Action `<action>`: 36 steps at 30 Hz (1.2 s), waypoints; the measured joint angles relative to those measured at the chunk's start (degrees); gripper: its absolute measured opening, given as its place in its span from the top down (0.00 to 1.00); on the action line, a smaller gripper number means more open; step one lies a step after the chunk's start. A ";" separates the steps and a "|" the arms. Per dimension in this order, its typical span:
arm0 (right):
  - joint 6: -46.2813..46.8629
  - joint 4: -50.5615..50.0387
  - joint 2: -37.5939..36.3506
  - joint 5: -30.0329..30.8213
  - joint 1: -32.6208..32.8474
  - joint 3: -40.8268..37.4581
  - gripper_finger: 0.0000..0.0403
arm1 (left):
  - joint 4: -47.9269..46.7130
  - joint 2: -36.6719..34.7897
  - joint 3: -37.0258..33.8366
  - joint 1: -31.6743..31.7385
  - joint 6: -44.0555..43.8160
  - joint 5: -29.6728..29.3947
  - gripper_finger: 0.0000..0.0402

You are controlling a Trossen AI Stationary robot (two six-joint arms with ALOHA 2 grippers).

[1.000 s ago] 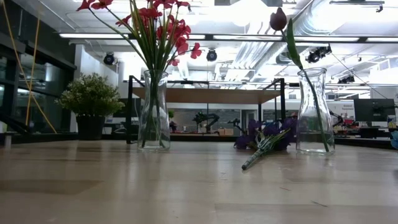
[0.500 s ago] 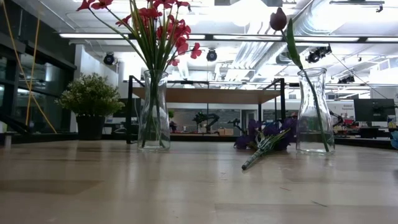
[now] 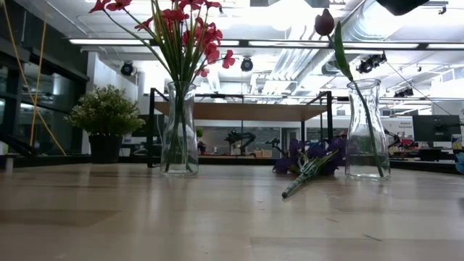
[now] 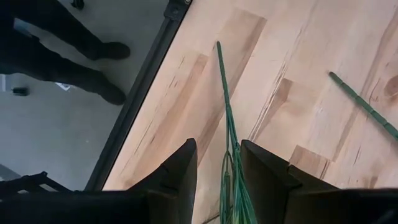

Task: Pick and place flowers into a vace then onto a shelf
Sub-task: Put the blue flowers into the right transparent vase

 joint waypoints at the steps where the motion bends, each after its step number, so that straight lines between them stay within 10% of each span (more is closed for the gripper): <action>1: -0.02 0.00 0.00 0.18 0.00 0.00 0.71 | -0.13 0.00 0.00 0.00 0.00 0.00 0.68; 24: -0.87 1.72 0.19 -1.80 -2.37 -0.04 0.70 | -1.85 0.00 0.00 0.00 0.00 -0.02 0.68; 36: -1.60 2.06 9.27 -7.42 -3.39 -0.09 0.42 | -2.67 0.00 0.00 0.00 -0.02 -0.04 0.68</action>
